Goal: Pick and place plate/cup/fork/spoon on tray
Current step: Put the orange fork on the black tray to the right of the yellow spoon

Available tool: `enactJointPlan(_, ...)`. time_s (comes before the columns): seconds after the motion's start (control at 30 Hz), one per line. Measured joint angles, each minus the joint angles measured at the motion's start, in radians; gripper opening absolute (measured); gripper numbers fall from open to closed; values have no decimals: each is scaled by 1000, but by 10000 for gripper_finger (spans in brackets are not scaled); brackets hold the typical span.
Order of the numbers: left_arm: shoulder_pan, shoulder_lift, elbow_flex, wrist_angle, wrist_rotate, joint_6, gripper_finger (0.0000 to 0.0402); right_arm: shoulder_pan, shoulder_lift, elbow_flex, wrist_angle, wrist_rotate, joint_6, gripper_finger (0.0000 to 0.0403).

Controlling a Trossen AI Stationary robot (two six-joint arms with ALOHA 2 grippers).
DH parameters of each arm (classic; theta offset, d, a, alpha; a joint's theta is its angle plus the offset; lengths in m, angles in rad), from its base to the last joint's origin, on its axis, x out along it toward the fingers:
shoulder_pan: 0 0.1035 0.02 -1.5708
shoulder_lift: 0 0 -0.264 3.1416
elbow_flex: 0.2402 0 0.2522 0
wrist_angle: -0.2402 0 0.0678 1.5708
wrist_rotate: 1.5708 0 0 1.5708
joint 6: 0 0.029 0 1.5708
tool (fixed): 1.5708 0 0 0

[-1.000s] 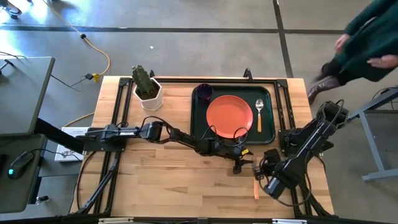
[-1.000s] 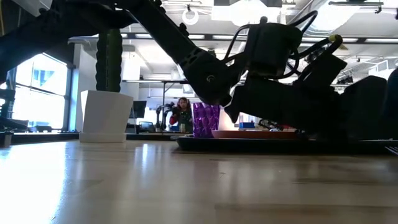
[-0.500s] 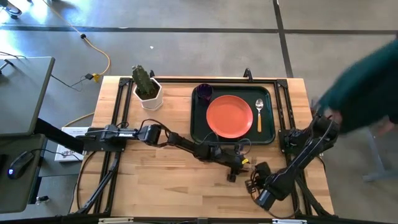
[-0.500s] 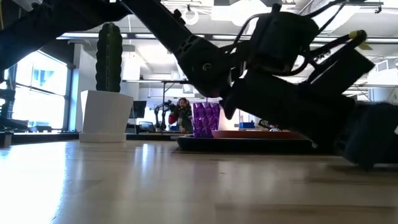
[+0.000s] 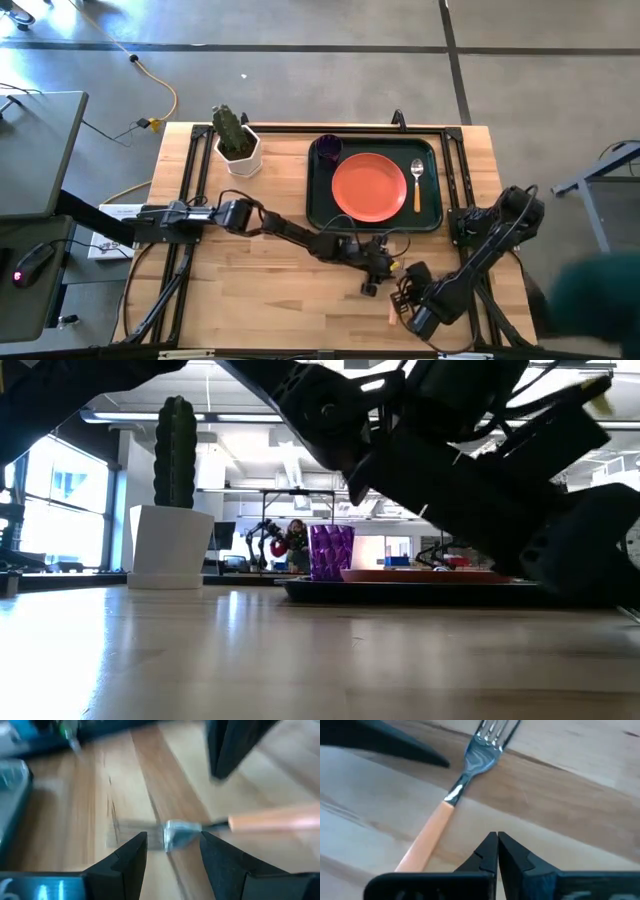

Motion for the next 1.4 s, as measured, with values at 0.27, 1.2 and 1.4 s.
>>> enactJointPlan(0.27, 40, -47, 0, -26, 1, -173, 172, 12, 0, 56, -151, -30, 62, 4)
enactJointPlan(1.2, 43, -24, -1, 52, 10, -211, 172, 12, 0, 59, -167, -31, 67, 4)
enactJointPlan(1.4, 47, -24, -1, 26, 10, -215, 172, 12, 0, 59, -180, 18, 114, 4)
